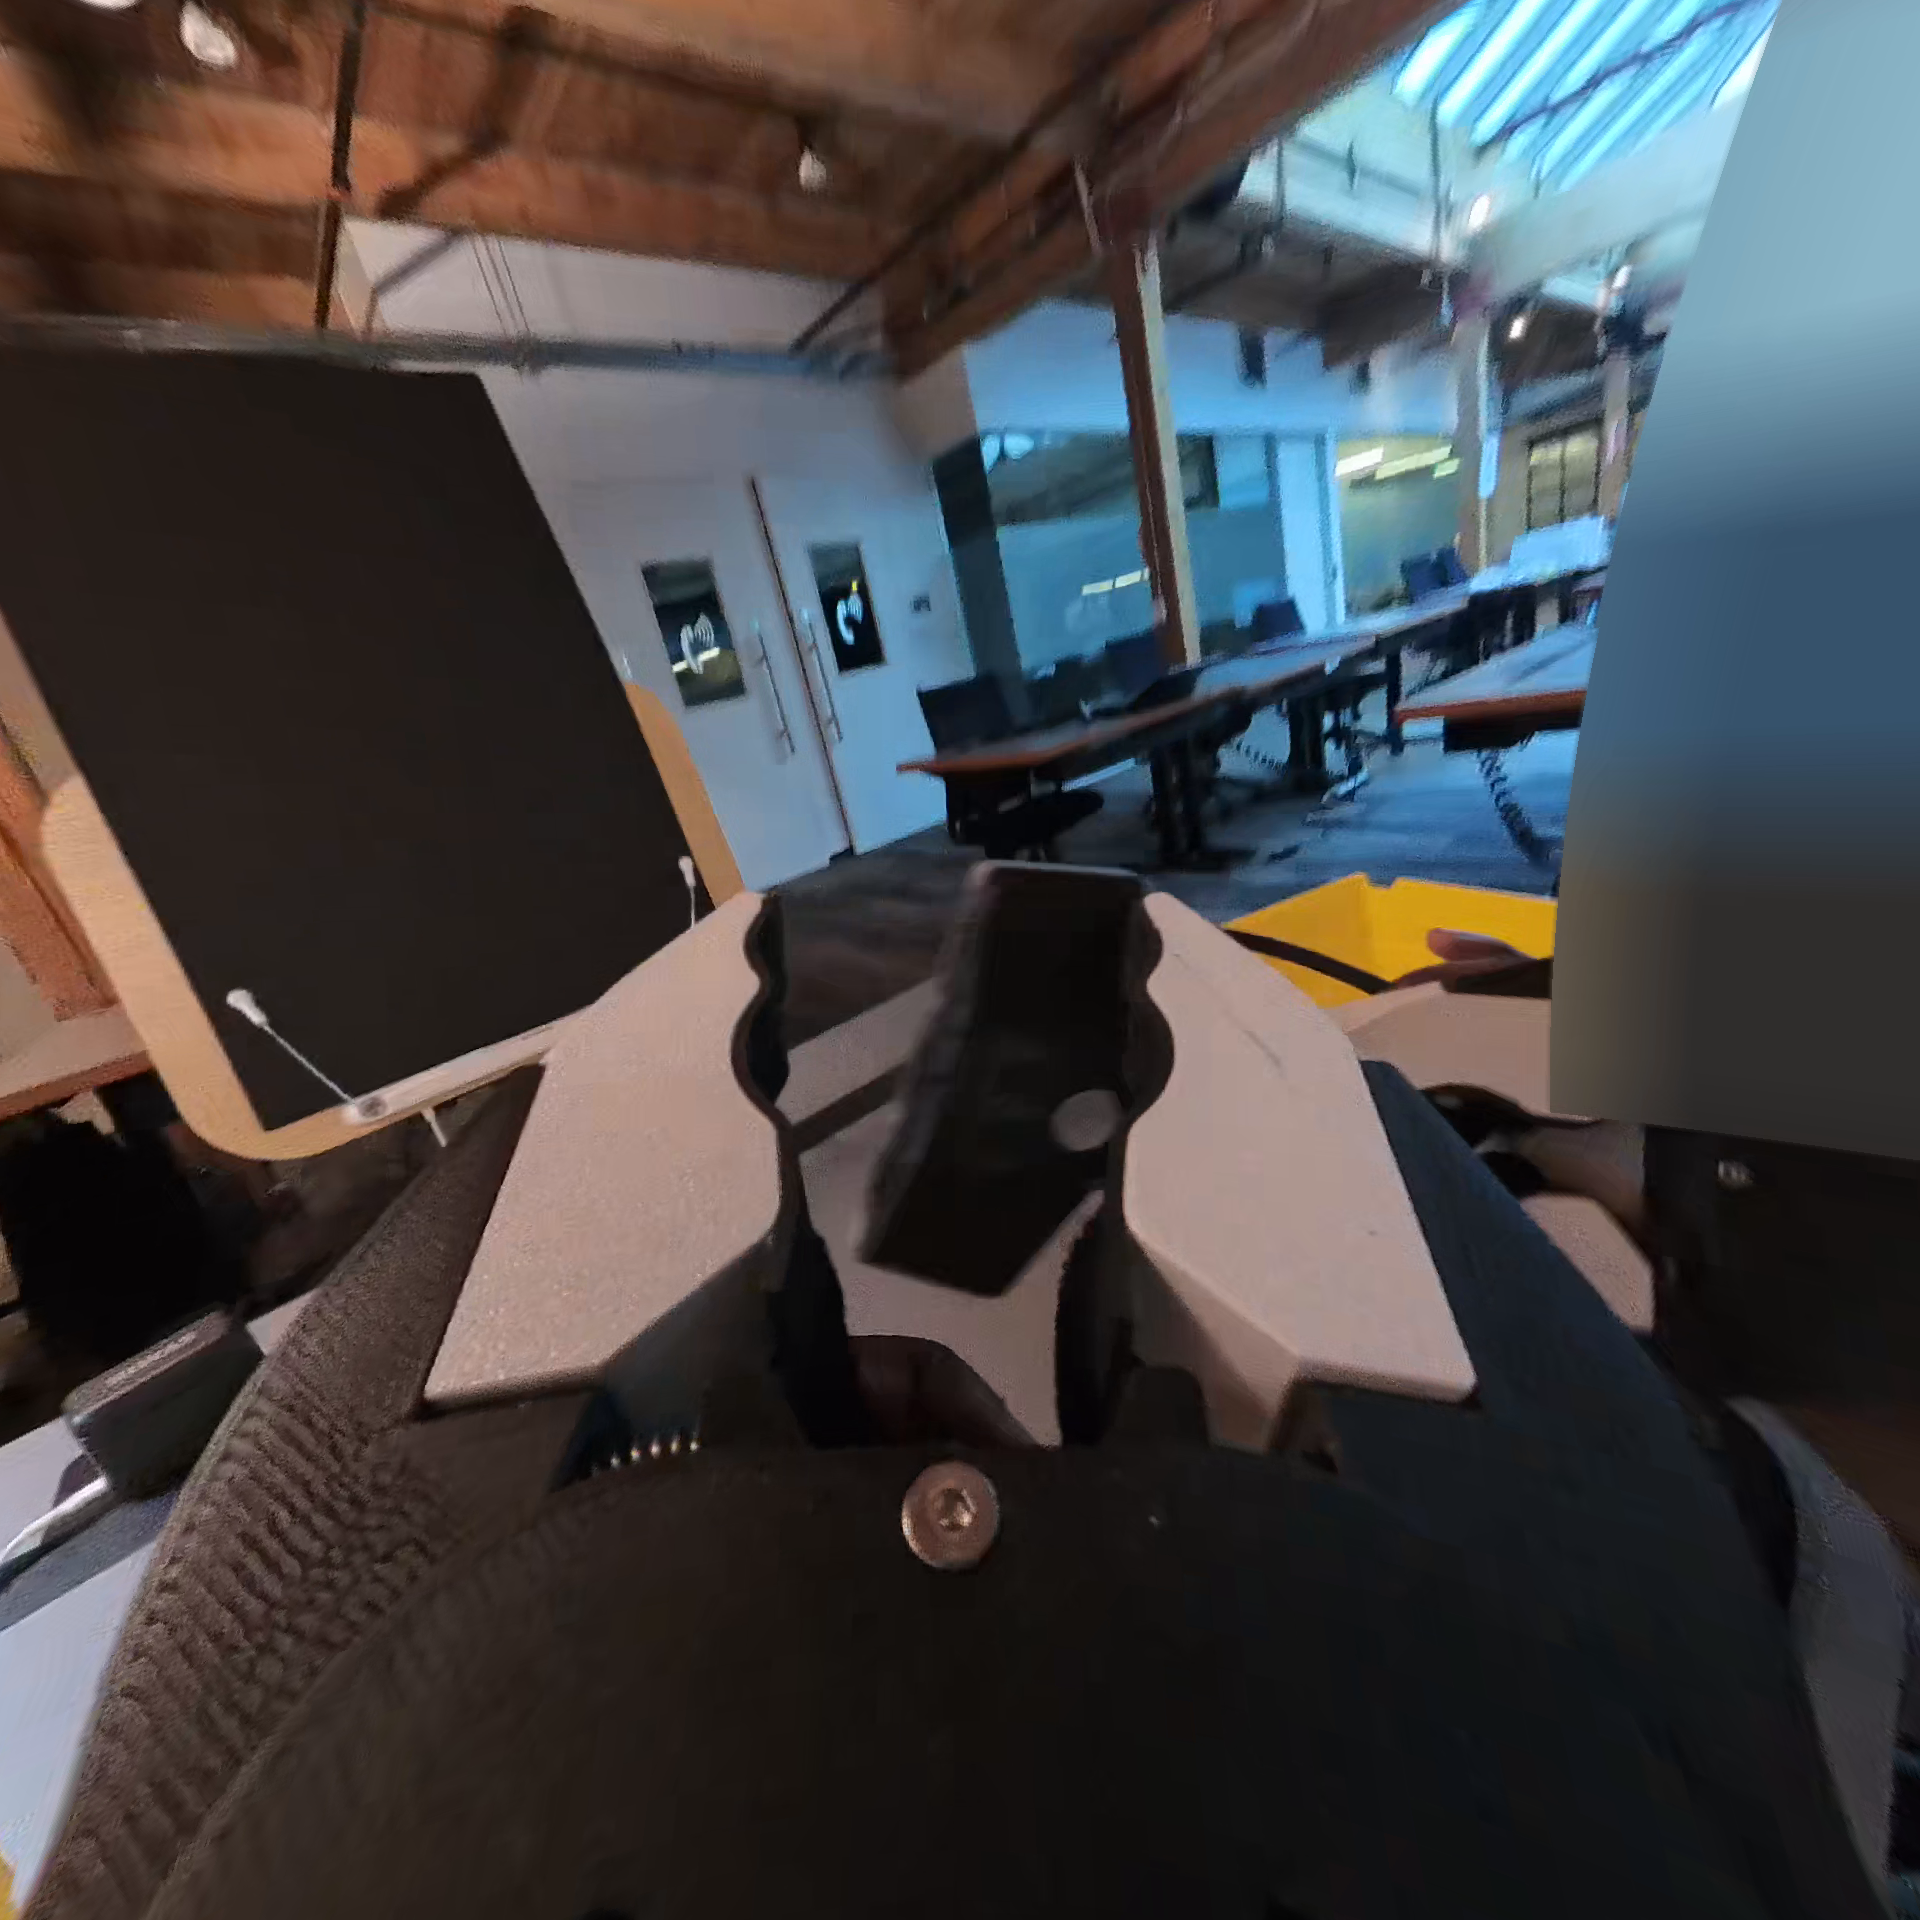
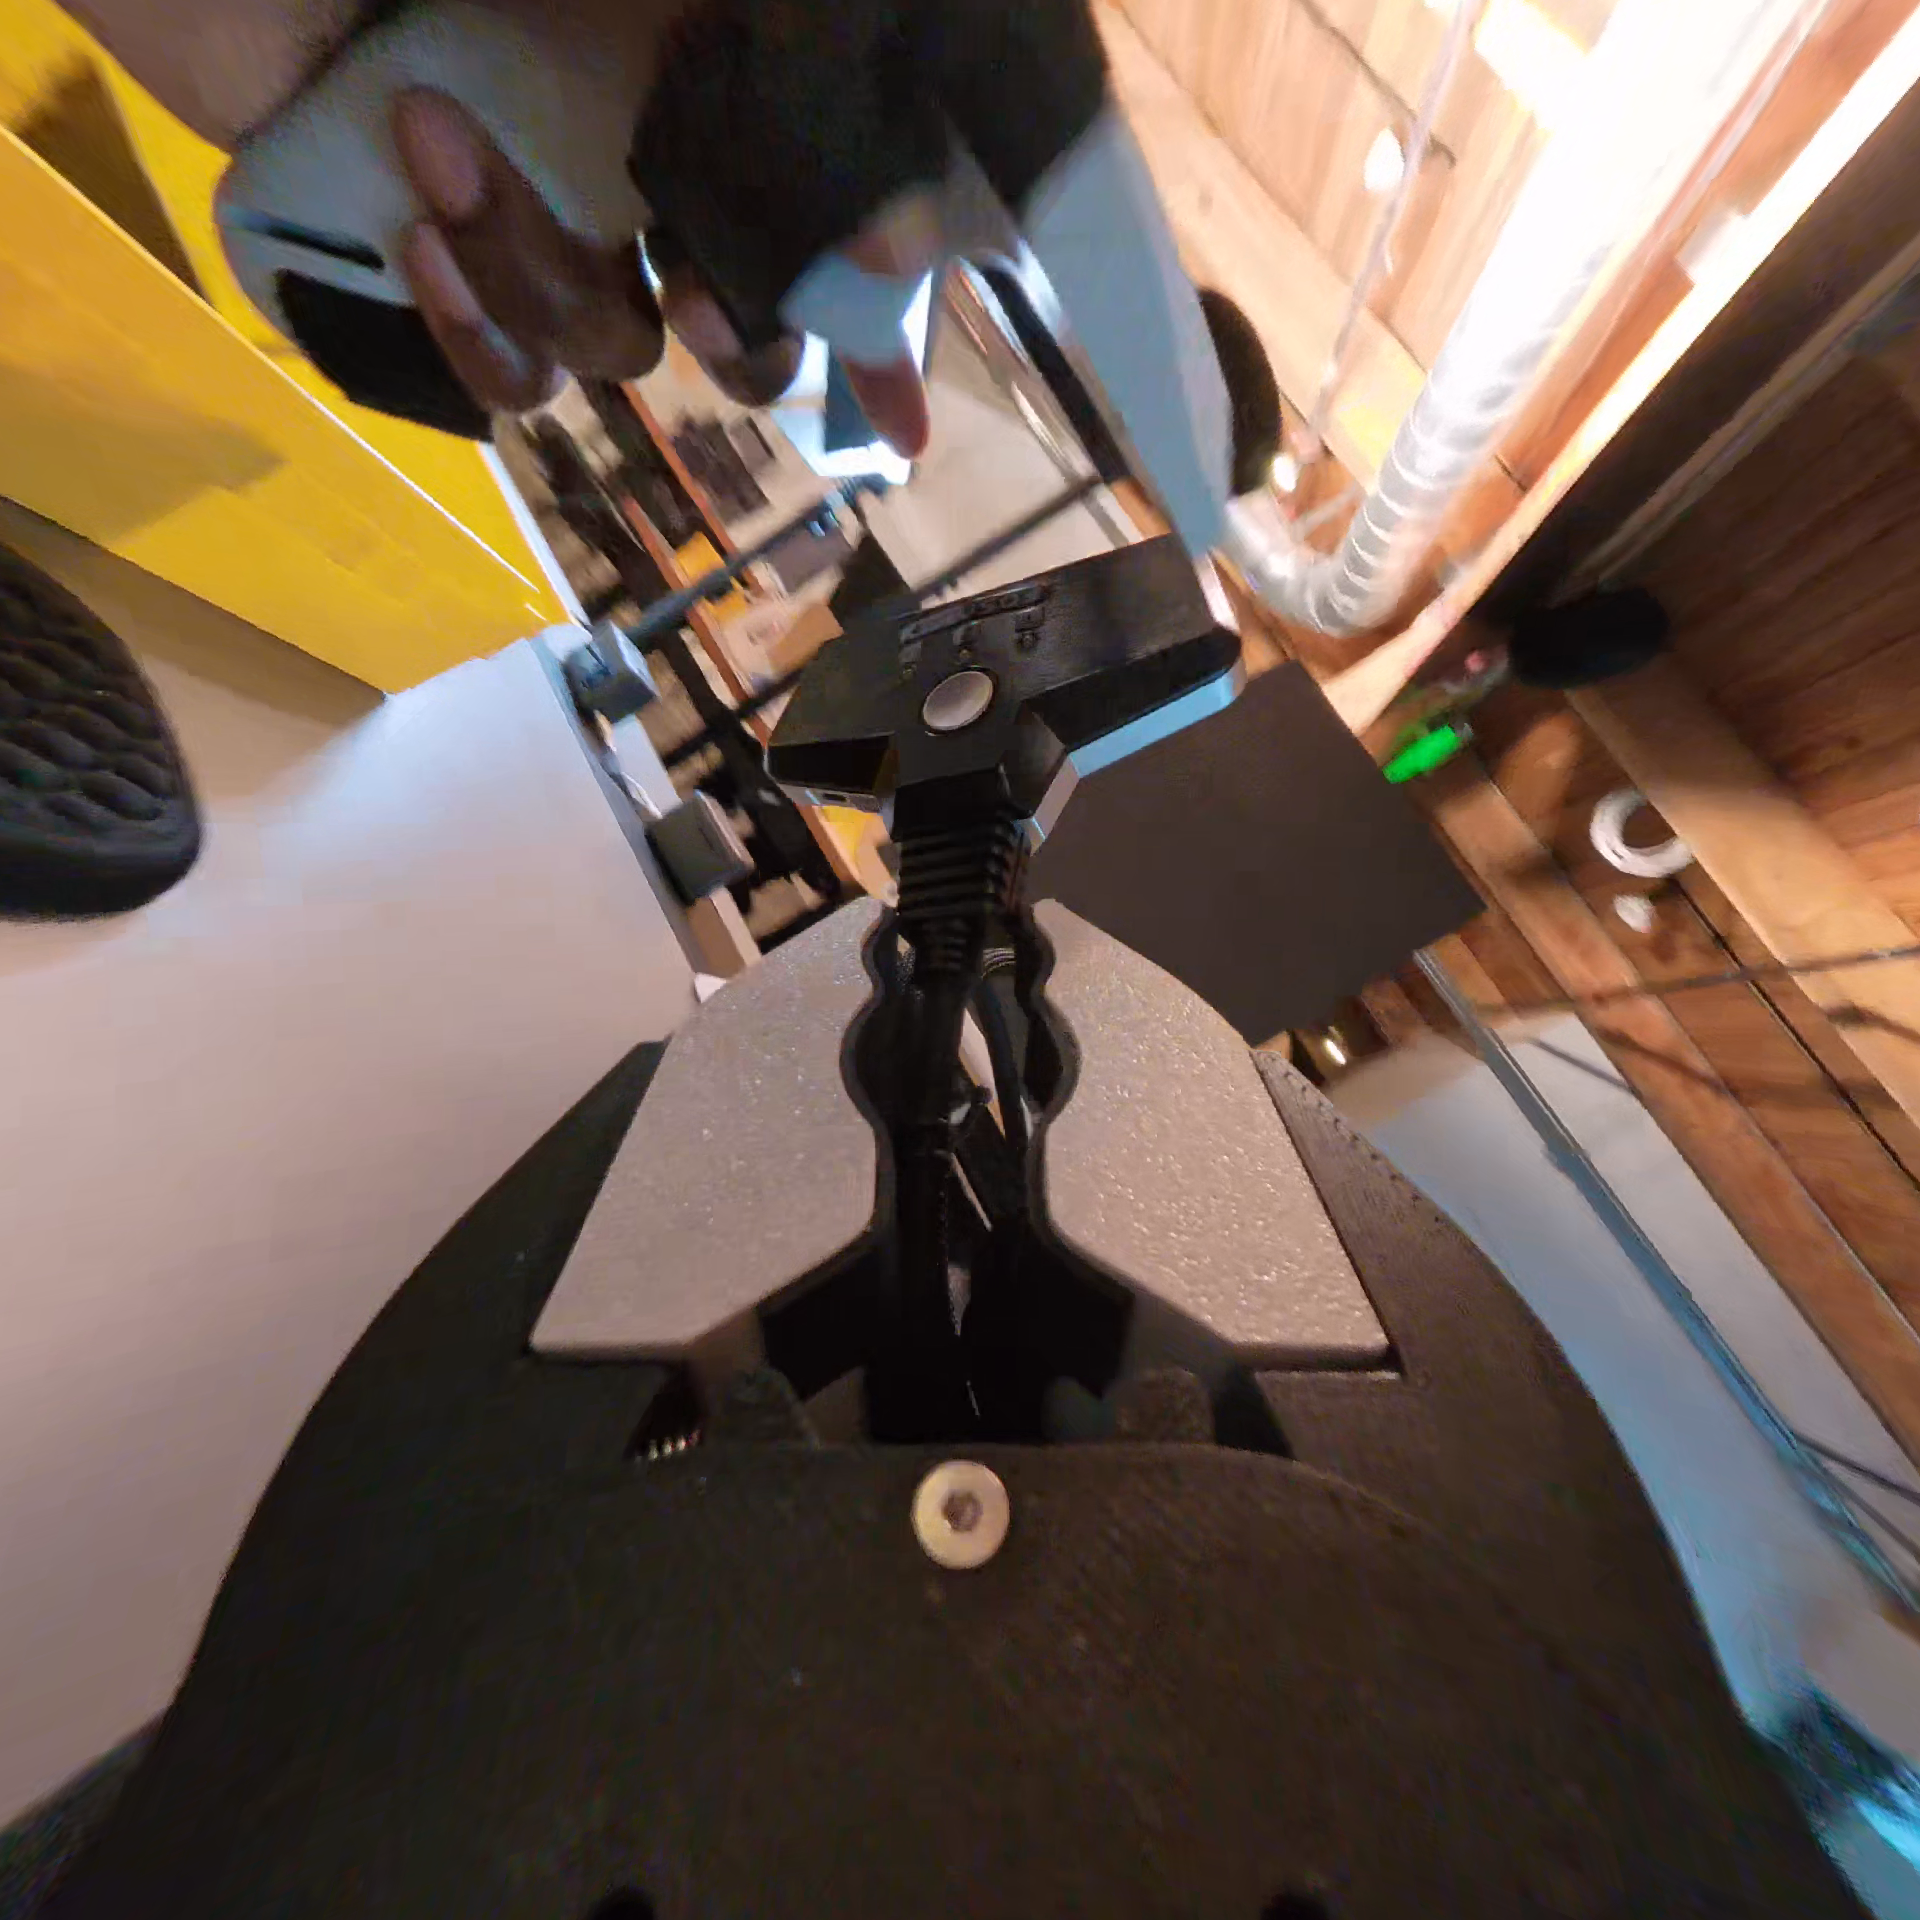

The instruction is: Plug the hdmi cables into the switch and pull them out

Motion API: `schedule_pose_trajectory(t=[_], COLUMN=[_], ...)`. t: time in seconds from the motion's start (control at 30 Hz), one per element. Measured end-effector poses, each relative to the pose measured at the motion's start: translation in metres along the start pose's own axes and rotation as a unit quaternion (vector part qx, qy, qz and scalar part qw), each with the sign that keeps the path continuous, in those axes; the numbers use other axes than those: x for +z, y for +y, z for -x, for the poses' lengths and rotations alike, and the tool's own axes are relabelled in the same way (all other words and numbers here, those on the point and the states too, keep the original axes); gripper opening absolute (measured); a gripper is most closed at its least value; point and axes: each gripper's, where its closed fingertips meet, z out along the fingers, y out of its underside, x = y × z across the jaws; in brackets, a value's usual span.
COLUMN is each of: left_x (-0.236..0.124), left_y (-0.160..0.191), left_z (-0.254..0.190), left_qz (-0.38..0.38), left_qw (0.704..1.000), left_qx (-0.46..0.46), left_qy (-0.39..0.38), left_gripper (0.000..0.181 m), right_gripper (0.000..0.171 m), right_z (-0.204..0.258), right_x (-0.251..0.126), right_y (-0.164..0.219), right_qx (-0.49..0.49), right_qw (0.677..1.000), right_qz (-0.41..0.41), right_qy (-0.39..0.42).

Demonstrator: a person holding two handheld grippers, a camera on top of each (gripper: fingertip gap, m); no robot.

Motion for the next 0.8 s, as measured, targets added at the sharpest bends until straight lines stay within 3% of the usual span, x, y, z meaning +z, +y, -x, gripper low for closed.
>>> schedule_pose_trajectory(t=[0.13,0.23,0.3,0.4,0.43,0.57,0.7,0.8], left_x=[-0.022,-0.037,-0.040,-0.030,-0.029,-0.015,-0.007,-0.003], left_y=[0.031,0.051,0.063,0.086,0.088,0.105,0.120,0.128], left_z=[0.009,-0.036,-0.056,-0.070,-0.077,-0.077,-0.074,-0.077], left_qz=[0.046,0.080,0.091,0.112,0.111,0.100,0.074,0.062], left_qw=[0.995,0.949,0.928,0.926,0.918,0.916,0.884,0.872], left_qx=[-0.062,-0.191,-0.225,-0.231,-0.247,-0.312,-0.423,-0.460], left_qy=[0.063,0.238,0.283,0.278,0.290,0.233,0.186,0.158], left_gripper=[0.070,0.073,0.071,0.040,0.022,0.021,0.021,0.021], right_gripper=[0.021,0.021,0.022,0.022,0.022,0.022,0.049,0.050], right_z=[0.003,0.007,0.010,0.020,0.024,0.031,0.040,0.053], right_x=[-0.024,-0.038,-0.044,-0.051,-0.051,-0.047,-0.042,-0.038], right_y=[0.002,0.003,0.005,0.011,0.015,0.041,0.051,0.045], right_qx=[0.048,0.083,0.090,0.080,0.071,0.027,0.011,0.049], right_qw=[0.985,0.962,0.951,0.939,0.938,0.949,0.957,0.956], right_qz=[-0.100,-0.142,-0.148,-0.133,-0.118,-0.041,0.024,0.046], right_qy=[-0.129,-0.218,-0.256,-0.307,-0.317,-0.313,-0.288,-0.285])
